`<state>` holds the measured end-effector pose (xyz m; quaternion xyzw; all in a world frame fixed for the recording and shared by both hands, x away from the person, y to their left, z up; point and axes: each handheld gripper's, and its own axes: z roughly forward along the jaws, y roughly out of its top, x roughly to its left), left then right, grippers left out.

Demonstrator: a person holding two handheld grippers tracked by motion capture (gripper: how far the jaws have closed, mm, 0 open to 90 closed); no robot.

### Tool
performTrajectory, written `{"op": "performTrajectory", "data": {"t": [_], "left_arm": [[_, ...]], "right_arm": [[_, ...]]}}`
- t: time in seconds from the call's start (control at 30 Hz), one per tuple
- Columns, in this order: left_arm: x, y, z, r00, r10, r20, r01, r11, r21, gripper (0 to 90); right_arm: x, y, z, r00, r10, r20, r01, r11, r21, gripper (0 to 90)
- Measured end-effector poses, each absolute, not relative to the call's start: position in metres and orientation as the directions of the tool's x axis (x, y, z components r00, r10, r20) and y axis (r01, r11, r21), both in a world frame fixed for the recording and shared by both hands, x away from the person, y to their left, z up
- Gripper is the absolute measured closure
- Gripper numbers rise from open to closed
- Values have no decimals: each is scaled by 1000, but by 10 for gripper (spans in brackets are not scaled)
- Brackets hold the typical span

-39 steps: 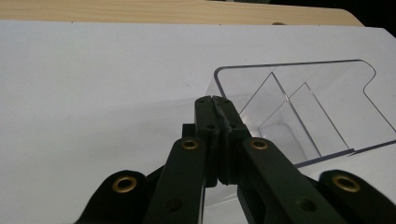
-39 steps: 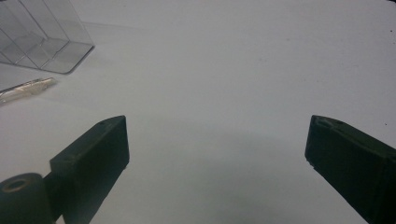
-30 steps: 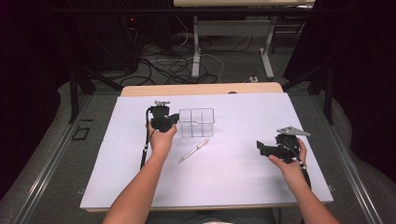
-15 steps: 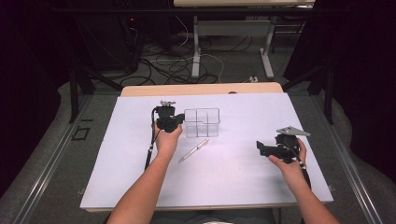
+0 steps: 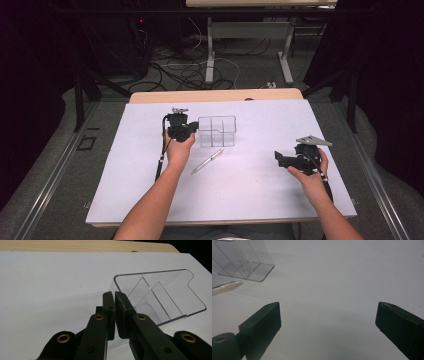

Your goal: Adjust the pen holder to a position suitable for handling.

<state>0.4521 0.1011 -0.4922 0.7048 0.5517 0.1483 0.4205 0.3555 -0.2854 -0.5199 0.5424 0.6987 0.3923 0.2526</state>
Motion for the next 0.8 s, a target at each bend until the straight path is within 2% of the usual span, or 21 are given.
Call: {"op": "performTrajectory", "data": {"t": [0.4,0.47,0.8], "left_arm": [[445,108,-483,371,896,-245,632,-50,773,769],[443,110,-482,374,893,-252,630,-45,775,724],[433,119,-478,404,869,-285,620,-31,784,630]], "right_arm": [[354,-287,-519,-281,957,74,560,101,822,61],[354,-286,-519,-280,957,74,561,100,822,61],[354,-286,-519,-281,957,73,560,102,822,62]]}}
